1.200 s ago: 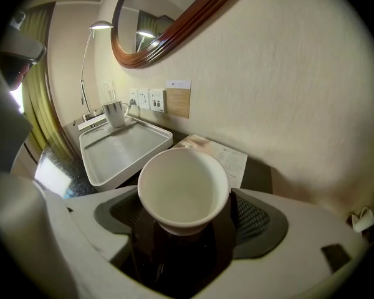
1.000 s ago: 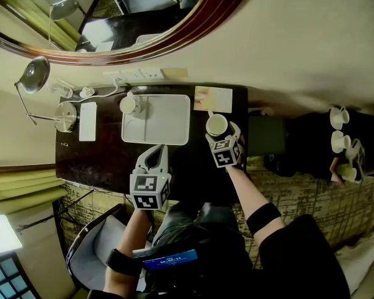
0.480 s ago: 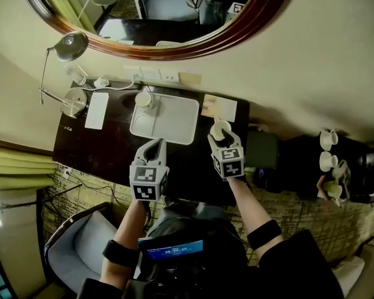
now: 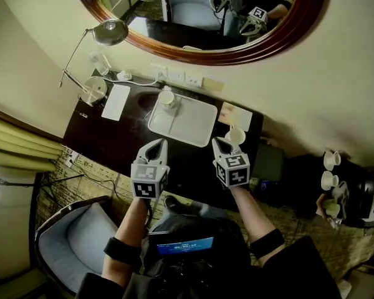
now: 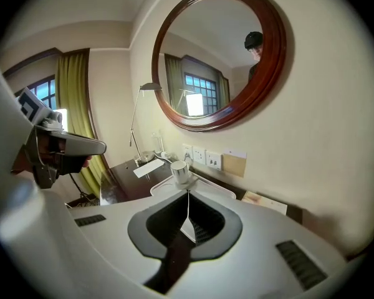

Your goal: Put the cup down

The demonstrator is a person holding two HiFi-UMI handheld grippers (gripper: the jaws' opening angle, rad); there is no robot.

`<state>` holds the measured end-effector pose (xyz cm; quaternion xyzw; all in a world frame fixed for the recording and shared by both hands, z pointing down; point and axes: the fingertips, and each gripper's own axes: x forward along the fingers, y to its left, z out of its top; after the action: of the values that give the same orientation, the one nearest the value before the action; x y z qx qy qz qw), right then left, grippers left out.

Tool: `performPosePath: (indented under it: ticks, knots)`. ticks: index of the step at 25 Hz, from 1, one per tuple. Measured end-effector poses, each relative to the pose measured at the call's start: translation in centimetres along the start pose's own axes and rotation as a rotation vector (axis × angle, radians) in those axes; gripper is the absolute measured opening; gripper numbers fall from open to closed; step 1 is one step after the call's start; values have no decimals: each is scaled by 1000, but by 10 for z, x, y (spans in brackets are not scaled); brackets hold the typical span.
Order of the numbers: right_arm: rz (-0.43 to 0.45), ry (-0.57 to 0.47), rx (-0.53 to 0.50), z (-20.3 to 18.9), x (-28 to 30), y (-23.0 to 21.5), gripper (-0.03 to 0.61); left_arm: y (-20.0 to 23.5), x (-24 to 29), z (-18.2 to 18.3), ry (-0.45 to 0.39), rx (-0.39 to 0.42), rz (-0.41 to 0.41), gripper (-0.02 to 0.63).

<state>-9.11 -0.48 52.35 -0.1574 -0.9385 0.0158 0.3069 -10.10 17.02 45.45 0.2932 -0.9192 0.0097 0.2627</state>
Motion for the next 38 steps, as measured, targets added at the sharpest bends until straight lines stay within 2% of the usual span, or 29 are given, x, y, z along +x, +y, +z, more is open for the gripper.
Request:
performPosePath:
  ticks: [3, 9, 25, 32, 34, 38]
  knots:
    - [39, -5, -9, 6, -1, 20, 5, 10, -7, 1, -11, -11, 13, 0]
    - [87, -14, -23, 11, 0, 48, 6, 15, -14, -11, -10, -20, -12, 0]
    - [134, 14, -35, 4, 8, 58, 6, 34, -20, -9, -20, -50, 72, 0]
    - [168, 45, -41, -4, 21, 73, 8, 35, -22, -25, 14, -57, 66, 0]
    - [173, 54, -41, -8, 26, 77, 35, 39, -23, -29, 18, -63, 75, 0]
    - [169, 59, -49, -4, 39, 86, 38, 49, -23, -37, 43, -66, 91, 0]
